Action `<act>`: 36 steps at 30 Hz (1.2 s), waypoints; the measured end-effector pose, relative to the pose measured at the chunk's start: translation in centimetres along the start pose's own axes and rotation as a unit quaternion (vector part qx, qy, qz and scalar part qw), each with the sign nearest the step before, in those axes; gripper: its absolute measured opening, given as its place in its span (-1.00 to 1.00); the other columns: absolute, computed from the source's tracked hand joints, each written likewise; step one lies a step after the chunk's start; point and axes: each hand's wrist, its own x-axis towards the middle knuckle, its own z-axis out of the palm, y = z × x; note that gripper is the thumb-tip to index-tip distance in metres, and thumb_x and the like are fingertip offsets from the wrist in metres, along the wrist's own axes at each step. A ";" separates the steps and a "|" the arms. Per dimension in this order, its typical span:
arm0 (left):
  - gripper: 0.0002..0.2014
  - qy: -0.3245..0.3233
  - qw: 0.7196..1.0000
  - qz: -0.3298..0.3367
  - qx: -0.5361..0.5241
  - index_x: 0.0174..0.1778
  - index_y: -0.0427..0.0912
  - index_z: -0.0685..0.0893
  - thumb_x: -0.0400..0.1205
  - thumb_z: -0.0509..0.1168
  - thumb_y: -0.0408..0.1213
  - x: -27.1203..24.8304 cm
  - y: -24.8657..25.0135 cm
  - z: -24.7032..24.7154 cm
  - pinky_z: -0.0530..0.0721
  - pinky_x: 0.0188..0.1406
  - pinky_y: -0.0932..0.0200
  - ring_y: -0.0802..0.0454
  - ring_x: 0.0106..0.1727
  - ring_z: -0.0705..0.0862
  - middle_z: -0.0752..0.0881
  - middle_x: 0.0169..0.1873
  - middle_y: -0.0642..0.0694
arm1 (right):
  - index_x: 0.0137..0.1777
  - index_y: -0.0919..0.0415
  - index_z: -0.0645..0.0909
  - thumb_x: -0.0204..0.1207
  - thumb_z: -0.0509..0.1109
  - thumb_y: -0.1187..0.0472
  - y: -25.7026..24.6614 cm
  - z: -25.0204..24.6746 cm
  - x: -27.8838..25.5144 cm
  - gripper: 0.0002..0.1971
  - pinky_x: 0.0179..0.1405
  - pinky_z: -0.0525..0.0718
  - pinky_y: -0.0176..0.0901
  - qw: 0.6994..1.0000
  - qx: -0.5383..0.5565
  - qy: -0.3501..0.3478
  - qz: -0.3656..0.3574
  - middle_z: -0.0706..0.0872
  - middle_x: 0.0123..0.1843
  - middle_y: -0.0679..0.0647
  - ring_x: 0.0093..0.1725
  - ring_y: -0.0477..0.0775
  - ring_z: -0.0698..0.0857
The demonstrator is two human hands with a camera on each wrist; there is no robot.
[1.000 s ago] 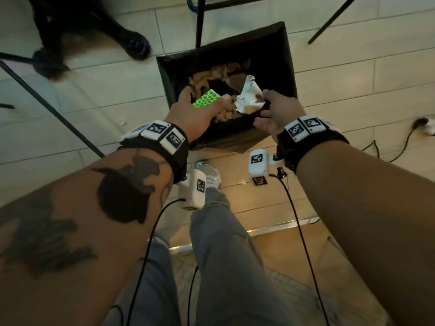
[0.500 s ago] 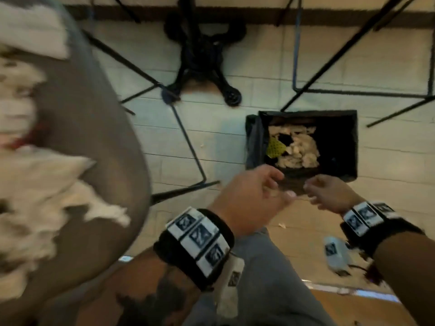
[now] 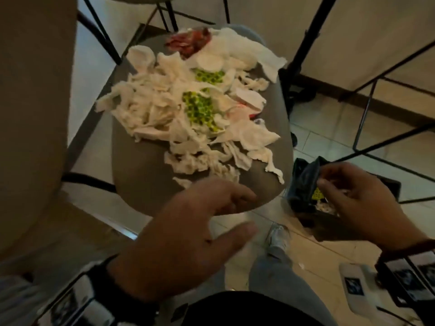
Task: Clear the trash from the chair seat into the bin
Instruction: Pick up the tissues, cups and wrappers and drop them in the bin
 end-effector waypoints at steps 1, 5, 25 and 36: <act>-0.70 0.040 0.999 0.000 0.024 0.24 0.26 0.66 0.60 0.47 0.07 -0.6 -1.0 -0.9 0.69 0.06 0.33 0.29 0.17 0.70 0.66 0.10 0.32 | 0.29 -0.08 0.62 0.62 0.42 0.04 -1.9 0.0 0.0 -0.74 -0.05 0.62 -0.25 1.000 -0.002 0.003 -0.025 0.74 0.08 -0.13 0.04 -0.16 0.72; -0.51 0.187 0.974 -0.017 0.126 0.39 0.09 0.62 0.56 0.52 0.04 -1.0 -4.8 -3.3 0.51 0.24 0.53 0.30 0.36 0.52 0.55 0.37 0.07 | 0.44 -0.11 0.52 0.59 0.35 -0.05 -8.3 0.9 1.3 -0.58 -0.08 0.53 -0.38 0.994 -0.026 0.028 -0.105 0.60 0.24 -0.14 0.08 -0.16 0.64; -0.82 0.224 0.942 -0.036 0.249 0.07 -0.17 0.85 0.58 0.46 -0.41 7.0 -9.0 -2.9 0.67 0.16 -0.14 -0.26 0.26 0.63 0.74 0.15 -0.25 | 0.10 0.10 0.75 0.65 0.42 0.26 -11.2 5.6 7.4 -0.88 -0.07 0.56 -0.50 0.965 -0.089 0.052 -0.240 0.69 0.05 -0.07 -0.02 -0.14 0.63; -0.95 0.308 0.938 0.059 0.147 -0.04 -0.19 0.80 0.60 0.49 -0.35 6.0 -5.1 -5.7 0.61 -0.10 0.48 0.09 -0.09 0.67 0.71 -0.04 -0.06 | 0.02 0.05 0.75 0.58 0.48 0.25 -14.7 1.7 5.5 -0.90 -0.09 0.79 -0.08 0.966 0.082 0.087 -0.228 0.80 -0.04 -0.04 -0.11 0.00 0.77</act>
